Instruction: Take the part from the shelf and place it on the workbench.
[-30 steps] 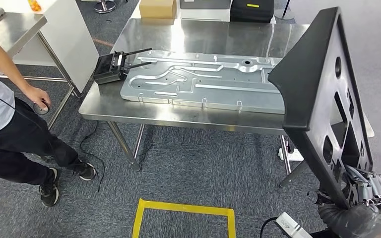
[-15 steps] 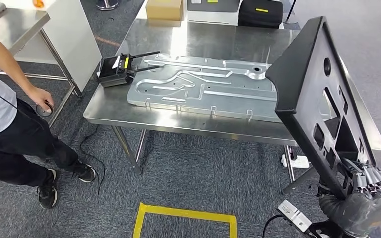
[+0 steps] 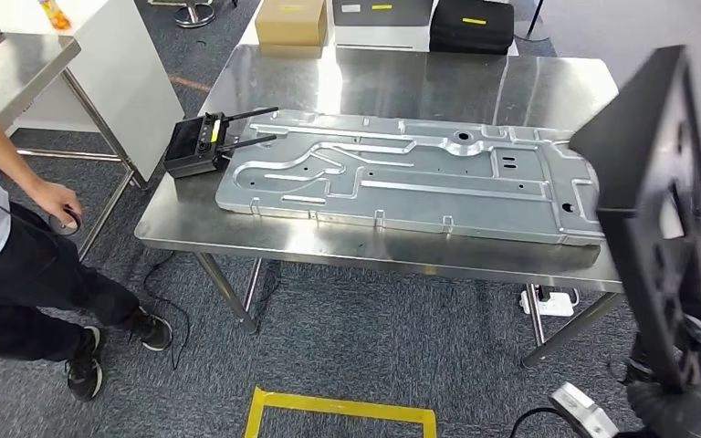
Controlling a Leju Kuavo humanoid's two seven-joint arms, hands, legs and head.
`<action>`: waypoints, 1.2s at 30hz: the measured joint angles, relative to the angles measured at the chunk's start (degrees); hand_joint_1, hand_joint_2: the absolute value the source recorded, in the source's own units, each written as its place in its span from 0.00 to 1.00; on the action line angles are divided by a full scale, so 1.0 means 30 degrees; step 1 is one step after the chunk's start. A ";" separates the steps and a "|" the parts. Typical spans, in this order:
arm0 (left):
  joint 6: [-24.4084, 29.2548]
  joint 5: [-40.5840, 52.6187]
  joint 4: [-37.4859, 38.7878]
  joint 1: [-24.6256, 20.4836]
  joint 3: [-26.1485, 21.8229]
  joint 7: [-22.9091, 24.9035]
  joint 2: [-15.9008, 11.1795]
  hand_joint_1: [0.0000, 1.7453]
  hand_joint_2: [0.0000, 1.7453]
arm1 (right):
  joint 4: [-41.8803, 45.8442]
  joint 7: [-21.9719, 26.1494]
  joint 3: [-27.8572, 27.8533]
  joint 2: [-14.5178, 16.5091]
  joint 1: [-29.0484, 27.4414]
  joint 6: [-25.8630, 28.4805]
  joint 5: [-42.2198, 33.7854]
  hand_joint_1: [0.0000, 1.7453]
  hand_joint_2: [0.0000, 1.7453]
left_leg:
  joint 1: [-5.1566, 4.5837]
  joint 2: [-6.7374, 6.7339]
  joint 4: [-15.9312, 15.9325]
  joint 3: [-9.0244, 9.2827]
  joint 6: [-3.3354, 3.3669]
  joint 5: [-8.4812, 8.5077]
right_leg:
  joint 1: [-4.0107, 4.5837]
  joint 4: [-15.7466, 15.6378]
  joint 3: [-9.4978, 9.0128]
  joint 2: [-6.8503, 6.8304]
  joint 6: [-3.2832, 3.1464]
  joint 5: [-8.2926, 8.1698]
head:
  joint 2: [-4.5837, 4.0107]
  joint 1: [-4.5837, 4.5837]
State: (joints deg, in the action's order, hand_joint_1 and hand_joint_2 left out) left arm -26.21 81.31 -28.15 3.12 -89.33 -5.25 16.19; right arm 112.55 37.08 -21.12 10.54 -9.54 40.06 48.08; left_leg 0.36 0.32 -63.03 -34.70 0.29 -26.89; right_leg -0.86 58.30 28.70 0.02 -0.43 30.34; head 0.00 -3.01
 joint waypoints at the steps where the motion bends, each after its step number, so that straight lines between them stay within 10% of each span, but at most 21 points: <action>1: -0.0093 -0.0004 -0.0262 0.0024 -0.0015 0.0005 0.0149 0.00 1.00 | 0.0162 0.0004 -0.0186 -0.0013 -0.0149 0.0000 -0.0122 1.00 1.00 | -0.0043 -0.0015 0.0810 0.0369 0.0105 0.0255 | 0.0021 0.0002 -0.0095 0.0029 0.0092 0.0126 | 0.0000 0.0005; 6: -0.0207 -0.0007 -0.1065 0.0052 -0.0035 0.0013 0.0701 0.00 1.00 | 0.0665 0.0004 -0.0672 -0.0102 -0.0575 0.0000 -0.0246 1.00 1.00 | -0.0028 -0.0043 0.1659 0.0938 0.0557 0.0003 | 0.0024 0.0289 -0.0160 0.0038 0.0600 0.0608 | 0.0000 0.0012; 10: -0.0219 -0.0007 -0.1377 0.0056 -0.0035 0.0015 0.0943 0.00 1.00 | 0.0836 0.0004 -0.0889 -0.0208 -0.0744 0.0000 -0.0267 1.00 1.00 | 0.0031 -0.0073 0.1861 0.1318 0.0829 -0.0241 | -0.0039 0.4778 0.2475 0.0027 0.0925 0.2310 | 0.0000 0.0009; 12: -0.0047 0.0007 -0.1457 0.0055 -0.0018 -0.0126 0.0969 0.00 1.00 | 0.0836 0.0004 -0.0942 -0.0226 -0.0833 0.0000 -0.0304 1.00 1.00 | 0.0042 -0.0034 0.1850 0.1609 0.0776 -0.0481 | -0.0097 0.5258 0.3212 0.0022 0.1002 0.1674 | 0.0000 0.0009; 14: 0.1573 0.0056 -0.1026 -0.0077 0.0417 -0.1322 0.0693 0.00 1.00 | 0.0759 -0.0139 -0.0794 -0.0516 -0.0633 -0.0005 -0.0344 1.00 1.00 | 0.0069 -0.0001 0.1821 0.2032 0.0631 -0.0790 | -0.0186 0.3174 0.2643 0.0008 0.1011 -0.0125 | 0.0000 0.0007; 18: 0.9576 0.0109 0.1821 -0.1311 0.5294 -0.4431 -0.0558 0.00 1.00 | -0.0084 -0.1754 0.0877 -0.1838 0.1424 -0.0015 0.1205 1.00 1.00 | -0.0054 -0.0029 0.1702 0.2163 0.0204 -0.1195 | -0.0067 0.0680 0.1776 0.0053 0.0587 -0.1095 | 0.0000 0.0012; 22: 1.1047 0.0117 0.3311 -0.2149 1.0079 -0.4839 -0.1212 0.00 1.00 | -0.0556 -0.2341 0.1981 -0.2388 0.2546 -0.0015 0.1997 1.00 1.00 | -0.0026 -0.0020 0.0813 0.1916 -0.0124 -0.1772 | -0.0174 0.0502 0.1503 0.0020 0.0038 -0.0887 | 0.0000 0.0051; 26: 1.0987 0.0116 0.4246 -0.1964 1.2371 -0.4967 -0.1480 0.00 1.00 | -0.0800 -0.2401 0.2348 -0.2659 0.2854 -0.0011 0.1966 1.00 1.00 | 0.0008 -0.0030 -0.3927 -0.1154 -0.0244 -0.3161 | -0.0060 0.0479 0.1164 0.0015 -0.0237 -0.0542 | 0.0000 0.0080; 28: 1.1003 0.0116 0.4530 -0.1917 1.3086 -0.5074 -0.1549 0.00 1.00 | -0.0924 -0.2394 0.2477 -0.2709 0.2861 -0.0009 0.1998 1.00 1.00 | -0.0028 -0.0027 -0.3536 -0.1606 -0.0081 -0.1981 | 0.0039 0.0478 0.0840 0.0020 -0.0239 -0.0286 | 0.0000 0.0083; 31: 1.1038 0.0117 0.4823 -0.1867 1.3768 -0.5176 -0.1729 0.00 1.00 | -0.1055 -0.2364 0.2663 -0.2718 0.2887 -0.0009 0.2038 1.00 1.00 | -0.0222 -0.0018 -0.0110 -0.0534 0.0485 0.0446 | 0.0179 0.0432 0.0295 0.0023 -0.0177 0.0135 | 0.0000 0.0050; 36: 1.1921 0.0117 0.5127 -0.1801 1.4480 -0.5092 -0.1855 0.00 1.00 | -0.1120 -0.2275 0.2694 -0.2707 0.2783 -0.0007 0.2180 1.00 1.00 | -0.0298 0.0012 0.1161 -0.0037 0.0253 0.0533 | 0.0165 0.0361 0.0269 -0.0042 -0.0032 0.0288 | 0.0000 0.0030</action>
State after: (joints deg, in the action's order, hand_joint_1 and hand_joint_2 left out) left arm 9.56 81.66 -12.77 -2.29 -45.90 -20.53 10.62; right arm 109.19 30.26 -13.04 2.42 -1.19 40.04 54.63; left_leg -0.54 0.36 -59.54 -34.81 1.05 -25.29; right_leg -0.36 59.39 29.50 -0.10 -0.52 31.20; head 0.00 -2.92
